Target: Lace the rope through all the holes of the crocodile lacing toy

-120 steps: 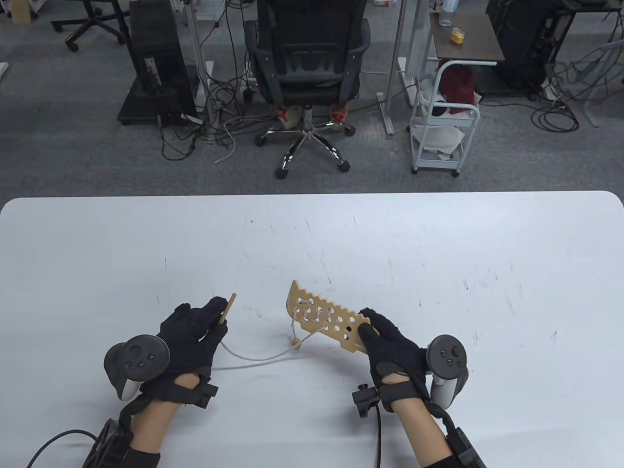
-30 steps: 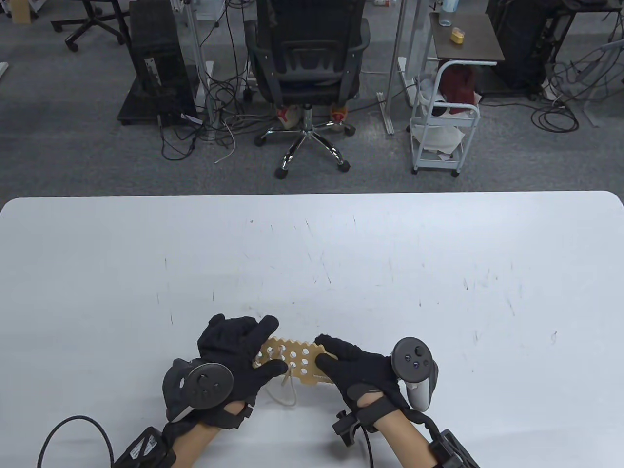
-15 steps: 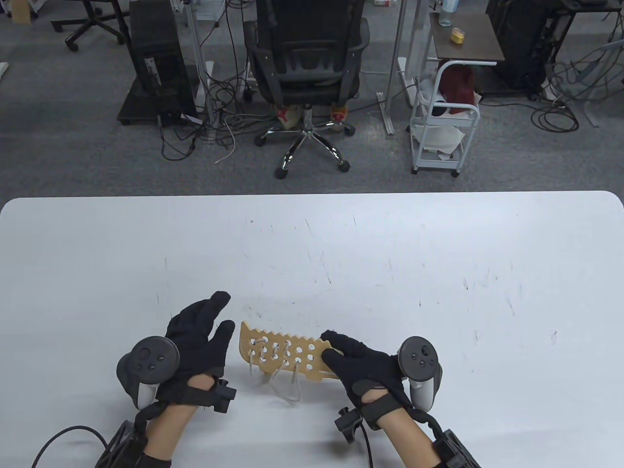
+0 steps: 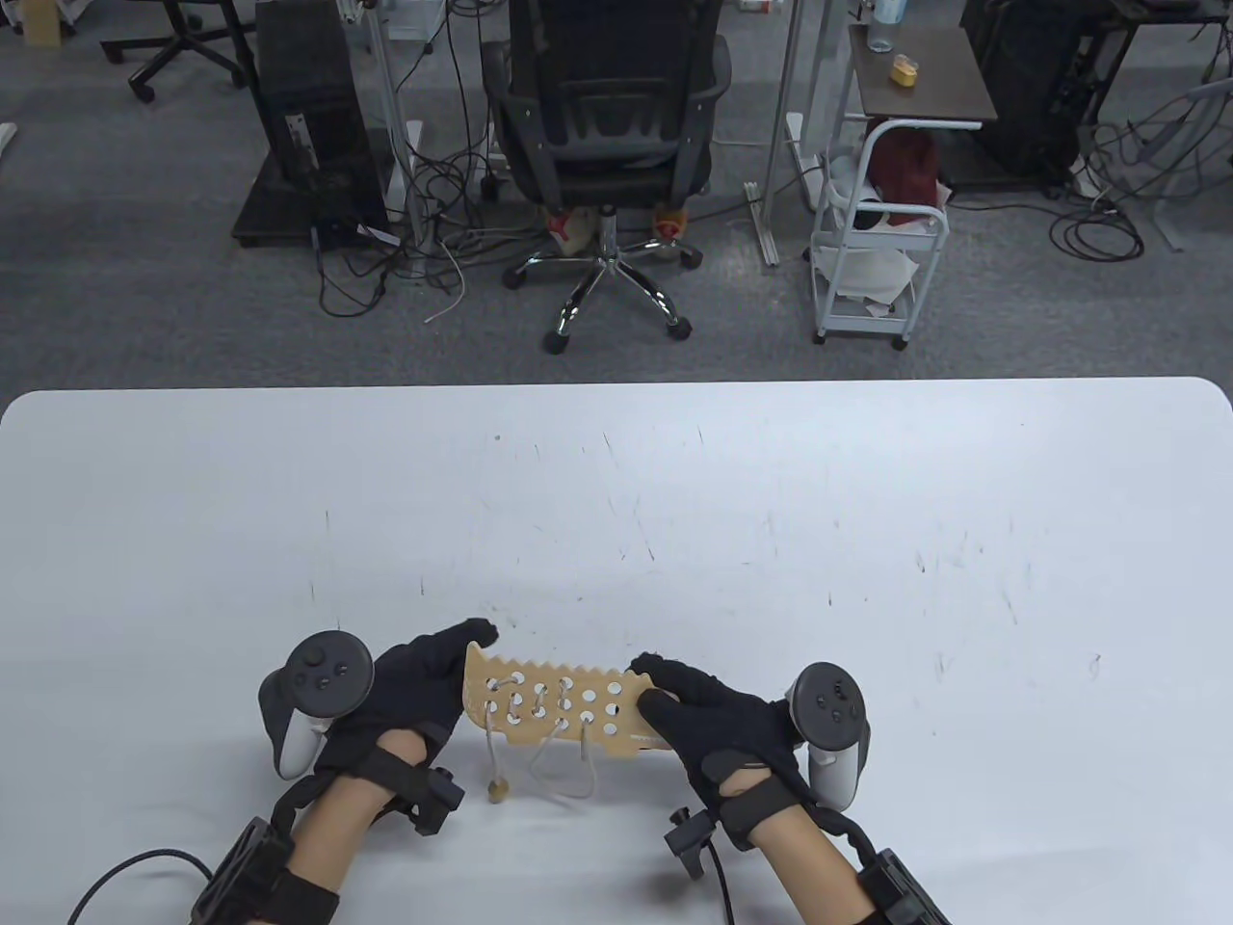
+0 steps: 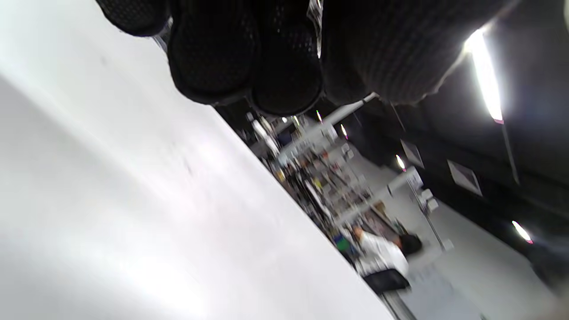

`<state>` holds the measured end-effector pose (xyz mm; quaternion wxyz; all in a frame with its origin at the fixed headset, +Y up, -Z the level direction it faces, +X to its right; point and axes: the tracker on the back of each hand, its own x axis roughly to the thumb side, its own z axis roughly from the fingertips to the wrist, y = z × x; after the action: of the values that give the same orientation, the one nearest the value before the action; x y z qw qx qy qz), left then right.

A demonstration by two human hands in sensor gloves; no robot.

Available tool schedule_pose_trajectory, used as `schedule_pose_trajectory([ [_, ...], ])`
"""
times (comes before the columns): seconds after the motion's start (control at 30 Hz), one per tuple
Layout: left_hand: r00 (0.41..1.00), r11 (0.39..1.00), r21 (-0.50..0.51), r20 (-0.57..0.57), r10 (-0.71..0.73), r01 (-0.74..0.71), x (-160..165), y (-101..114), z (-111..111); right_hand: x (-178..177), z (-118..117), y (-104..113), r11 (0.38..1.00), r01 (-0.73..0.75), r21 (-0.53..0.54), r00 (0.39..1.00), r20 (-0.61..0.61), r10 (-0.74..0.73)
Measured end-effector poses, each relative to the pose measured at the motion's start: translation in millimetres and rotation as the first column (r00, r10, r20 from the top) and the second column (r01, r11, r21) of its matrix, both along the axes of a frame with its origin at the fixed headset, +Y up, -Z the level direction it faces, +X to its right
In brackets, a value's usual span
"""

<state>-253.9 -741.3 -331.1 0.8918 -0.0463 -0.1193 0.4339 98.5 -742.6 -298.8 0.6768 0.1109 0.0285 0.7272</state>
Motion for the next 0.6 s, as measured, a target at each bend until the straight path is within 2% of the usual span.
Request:
schedule_pose_trajectory([
  [0.07,0.993,0.999,-0.041,0.114,-0.025,0.03,12,-6,0,-1,0,0,1.0,0.009,0.003,1.0,-0.009,-0.009],
  [0.23,0.964,0.994,-0.107,0.265,0.006,0.024,31,-16,2,-2,0,0,0.999,0.033,-0.001,0.999,-0.04,-0.033],
  [0.4,0.934,0.989,-0.149,0.353,0.05,0.004,42,-17,6,-5,1,1,1.0,0.027,0.005,0.998,-0.056,-0.027],
  [0.6,0.906,0.981,-0.183,0.403,0.132,-0.061,53,-15,13,-7,2,1,0.999,0.039,0.007,0.996,-0.075,-0.038],
])
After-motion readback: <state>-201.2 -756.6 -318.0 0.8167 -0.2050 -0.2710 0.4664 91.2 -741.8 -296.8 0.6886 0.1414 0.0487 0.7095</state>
